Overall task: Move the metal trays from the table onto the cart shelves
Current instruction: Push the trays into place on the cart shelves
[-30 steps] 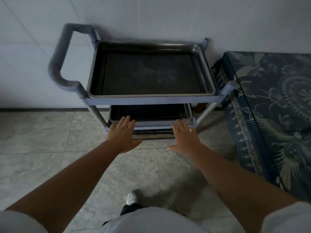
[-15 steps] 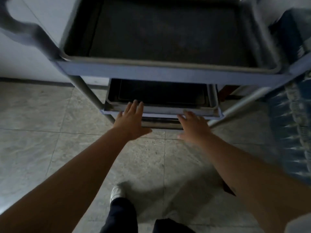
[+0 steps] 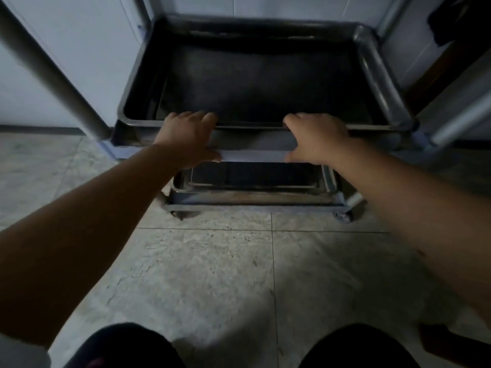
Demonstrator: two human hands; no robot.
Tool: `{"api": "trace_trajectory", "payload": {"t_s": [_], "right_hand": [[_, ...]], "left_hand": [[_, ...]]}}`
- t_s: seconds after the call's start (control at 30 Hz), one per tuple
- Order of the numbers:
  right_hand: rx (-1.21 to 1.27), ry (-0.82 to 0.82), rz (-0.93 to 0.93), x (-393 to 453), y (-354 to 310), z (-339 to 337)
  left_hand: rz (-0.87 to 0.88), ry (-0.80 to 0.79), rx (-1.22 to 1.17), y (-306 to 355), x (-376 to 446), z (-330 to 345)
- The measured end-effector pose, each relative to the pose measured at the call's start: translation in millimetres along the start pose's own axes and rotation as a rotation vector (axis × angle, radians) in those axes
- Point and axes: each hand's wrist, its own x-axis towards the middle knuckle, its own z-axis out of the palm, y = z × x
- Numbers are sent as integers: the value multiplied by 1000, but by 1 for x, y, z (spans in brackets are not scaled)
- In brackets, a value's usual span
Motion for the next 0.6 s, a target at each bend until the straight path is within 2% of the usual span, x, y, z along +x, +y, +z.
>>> {"api": "trace_trajectory", "payload": {"t_s": [0.17,0.3,0.6], "right_hand": [[-58,90,29,-7,-14,0],[-60,153,89,-18,-29,3],[-70,161,121,-23,-35,3]], "left_hand": [[26,168,31,-3,-13,5],[-29,216,48,11,-27,4],[-55,319,38,20,-44,11]]}}
